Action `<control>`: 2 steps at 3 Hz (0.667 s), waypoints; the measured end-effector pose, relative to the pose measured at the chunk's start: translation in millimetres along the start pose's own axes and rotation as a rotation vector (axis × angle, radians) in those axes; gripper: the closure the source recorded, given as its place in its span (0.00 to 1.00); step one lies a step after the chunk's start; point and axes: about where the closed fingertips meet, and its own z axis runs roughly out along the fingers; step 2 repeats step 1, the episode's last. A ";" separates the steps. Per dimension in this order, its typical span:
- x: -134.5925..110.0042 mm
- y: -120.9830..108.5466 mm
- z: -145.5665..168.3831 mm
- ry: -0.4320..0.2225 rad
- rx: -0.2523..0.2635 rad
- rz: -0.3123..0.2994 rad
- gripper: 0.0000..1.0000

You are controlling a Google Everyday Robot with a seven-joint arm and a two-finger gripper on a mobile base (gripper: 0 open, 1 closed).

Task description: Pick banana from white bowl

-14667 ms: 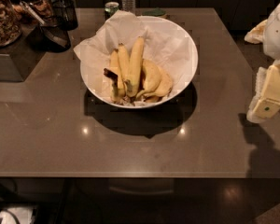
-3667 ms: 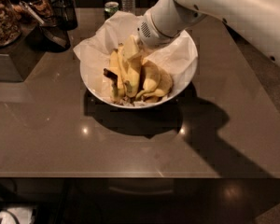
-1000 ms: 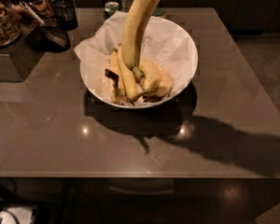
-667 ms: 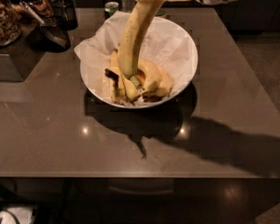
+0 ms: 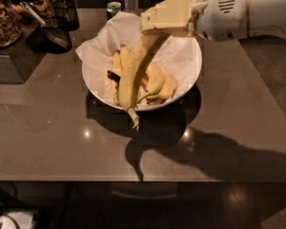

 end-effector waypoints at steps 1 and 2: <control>4.4 -1.5 1.4 0.007 0.001 0.008 1.00; 4.4 -1.5 1.4 0.007 0.001 0.008 1.00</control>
Offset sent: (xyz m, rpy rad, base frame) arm 0.0000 0.0000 0.0000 0.0000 0.0000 0.0000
